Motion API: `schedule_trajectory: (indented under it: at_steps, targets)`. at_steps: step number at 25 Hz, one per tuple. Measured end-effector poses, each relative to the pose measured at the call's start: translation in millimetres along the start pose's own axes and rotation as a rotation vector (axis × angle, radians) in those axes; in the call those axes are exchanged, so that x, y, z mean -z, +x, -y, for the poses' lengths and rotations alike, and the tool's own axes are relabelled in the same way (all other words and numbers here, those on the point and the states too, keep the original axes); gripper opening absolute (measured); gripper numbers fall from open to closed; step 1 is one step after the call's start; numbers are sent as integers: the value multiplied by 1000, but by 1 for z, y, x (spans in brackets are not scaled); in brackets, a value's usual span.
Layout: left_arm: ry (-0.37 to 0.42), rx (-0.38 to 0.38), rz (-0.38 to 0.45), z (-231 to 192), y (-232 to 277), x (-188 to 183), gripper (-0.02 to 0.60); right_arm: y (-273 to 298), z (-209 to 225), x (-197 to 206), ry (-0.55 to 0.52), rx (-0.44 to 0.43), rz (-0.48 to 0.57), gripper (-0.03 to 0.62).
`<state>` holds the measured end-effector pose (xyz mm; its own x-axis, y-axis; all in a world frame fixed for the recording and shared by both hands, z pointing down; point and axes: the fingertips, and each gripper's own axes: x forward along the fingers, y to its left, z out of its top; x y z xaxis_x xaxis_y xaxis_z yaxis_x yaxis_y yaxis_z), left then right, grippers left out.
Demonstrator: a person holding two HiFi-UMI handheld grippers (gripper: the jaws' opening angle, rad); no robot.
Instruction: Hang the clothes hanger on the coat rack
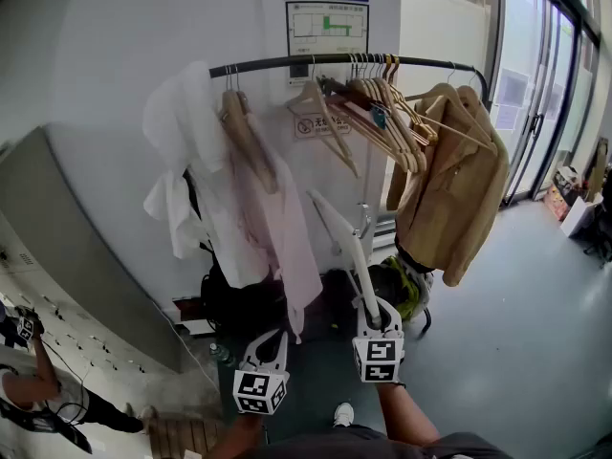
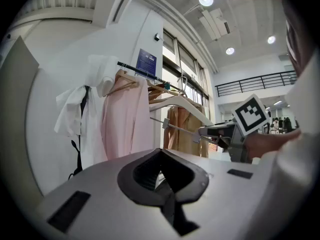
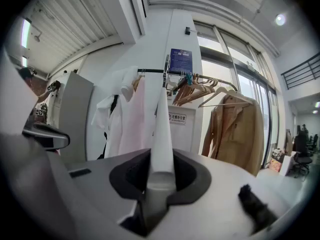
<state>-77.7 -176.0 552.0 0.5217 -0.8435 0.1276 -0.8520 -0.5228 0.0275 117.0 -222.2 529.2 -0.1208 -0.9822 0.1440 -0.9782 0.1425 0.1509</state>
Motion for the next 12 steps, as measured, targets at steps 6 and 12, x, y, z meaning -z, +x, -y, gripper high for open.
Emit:
schedule_trajectory:
  at_steps: [6,12]
  targets:
    - [0,-30,2,-1,41,-9,2,39,15,1,-3,-40,-6,75]
    - [-1,-75,-9,-8,71,-11,2,84,19,-21,-20,-87,1,75]
